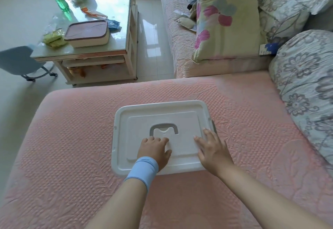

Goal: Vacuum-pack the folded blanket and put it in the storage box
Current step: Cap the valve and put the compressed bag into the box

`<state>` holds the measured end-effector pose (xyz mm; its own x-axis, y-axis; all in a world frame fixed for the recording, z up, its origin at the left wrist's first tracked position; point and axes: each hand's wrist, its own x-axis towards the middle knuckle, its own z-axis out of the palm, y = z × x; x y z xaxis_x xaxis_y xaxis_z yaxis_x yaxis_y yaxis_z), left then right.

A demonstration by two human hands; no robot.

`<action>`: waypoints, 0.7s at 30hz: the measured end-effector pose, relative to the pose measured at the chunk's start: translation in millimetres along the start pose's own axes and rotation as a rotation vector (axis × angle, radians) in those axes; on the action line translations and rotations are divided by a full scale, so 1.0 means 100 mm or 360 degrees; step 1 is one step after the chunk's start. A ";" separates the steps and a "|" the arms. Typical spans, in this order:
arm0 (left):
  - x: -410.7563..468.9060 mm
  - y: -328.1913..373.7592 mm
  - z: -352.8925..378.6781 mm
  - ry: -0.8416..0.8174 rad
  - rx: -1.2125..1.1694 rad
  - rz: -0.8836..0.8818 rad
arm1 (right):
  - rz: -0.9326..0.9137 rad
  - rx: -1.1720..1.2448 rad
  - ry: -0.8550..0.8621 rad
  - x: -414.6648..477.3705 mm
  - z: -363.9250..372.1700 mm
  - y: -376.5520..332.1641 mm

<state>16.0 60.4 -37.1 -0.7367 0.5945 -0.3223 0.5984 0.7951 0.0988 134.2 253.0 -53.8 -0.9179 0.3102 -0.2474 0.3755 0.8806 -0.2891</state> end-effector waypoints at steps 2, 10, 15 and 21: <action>0.08 0.05 0.00 0.0109 0.0039 0.0006 | -0.0009 0.0097 0.0027 0.00 0.00 0.05; 0.51 0.37 0.06 -0.0285 0.0041 -0.0052 | -0.0059 0.0119 0.0286 0.23 -0.05 0.24; 0.59 0.41 0.06 -0.0202 -0.0019 -0.0134 | 0.0613 0.0895 0.0035 0.31 0.01 0.42; 0.70 0.48 -0.09 -0.0183 -0.0038 -0.0216 | 0.0743 0.1098 0.0139 0.38 -0.04 0.40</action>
<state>-9.7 141.8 -46.7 -0.7683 0.4651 -0.4397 0.4873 0.8705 0.0693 114.4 301.7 -70.9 -0.6446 0.6403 -0.4177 0.6876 0.2467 -0.6829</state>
